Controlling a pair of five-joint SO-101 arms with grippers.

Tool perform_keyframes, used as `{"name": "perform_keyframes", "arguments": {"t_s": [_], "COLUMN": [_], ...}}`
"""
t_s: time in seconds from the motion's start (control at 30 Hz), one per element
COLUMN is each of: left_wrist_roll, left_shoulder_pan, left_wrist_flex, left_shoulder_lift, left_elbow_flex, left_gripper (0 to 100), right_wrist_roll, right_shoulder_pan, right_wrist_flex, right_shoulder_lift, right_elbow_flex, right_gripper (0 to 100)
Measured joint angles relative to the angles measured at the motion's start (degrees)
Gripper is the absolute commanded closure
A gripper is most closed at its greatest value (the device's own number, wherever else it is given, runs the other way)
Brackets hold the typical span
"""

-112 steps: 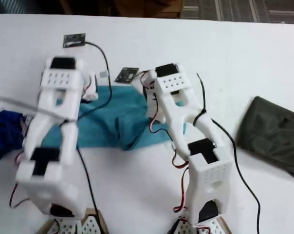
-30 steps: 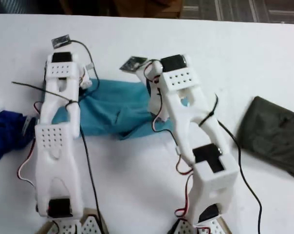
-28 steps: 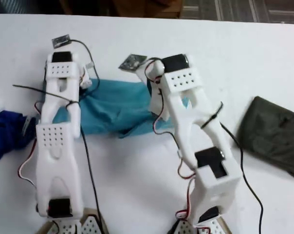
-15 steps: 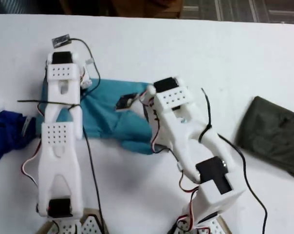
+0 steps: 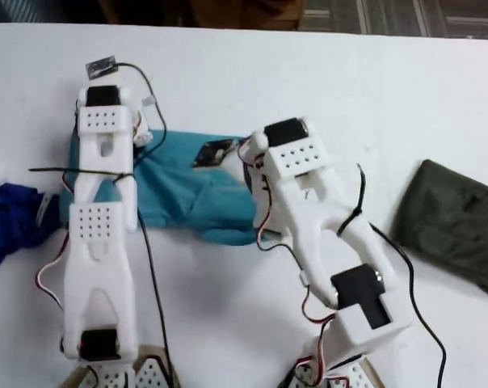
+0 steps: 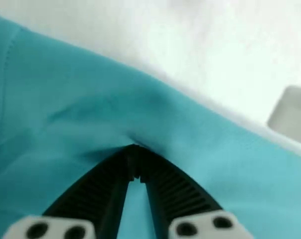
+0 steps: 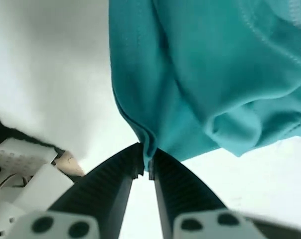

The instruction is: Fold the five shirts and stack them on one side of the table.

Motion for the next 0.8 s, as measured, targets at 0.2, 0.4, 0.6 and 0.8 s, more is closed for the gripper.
{"name": "perform_keyframes", "arguments": {"t_s": [0.2,0.4,0.6,0.8], "left_wrist_roll": [0.0,0.0,0.0,0.0], "left_shoulder_pan": [0.0,0.0,0.0,0.0], "left_wrist_flex": [0.0,0.0,0.0,0.0], "left_shoulder_lift": [0.0,0.0,0.0,0.0], "left_elbow_flex": [0.0,0.0,0.0,0.0], "left_gripper": [98,98,98,98], "right_wrist_roll": [5.1,7.38,7.38,7.3], "right_shoulder_pan": [-0.26,-0.35,0.44,0.88], "right_wrist_flex": [0.0,0.0,-0.26,-1.67], "right_shoulder_lift": [-4.48,-9.76,-11.52,-10.64], "right_elbow_flex": [7.56,10.55,13.98,14.68], "right_gripper": [98.0,98.0,97.8,90.4]}}
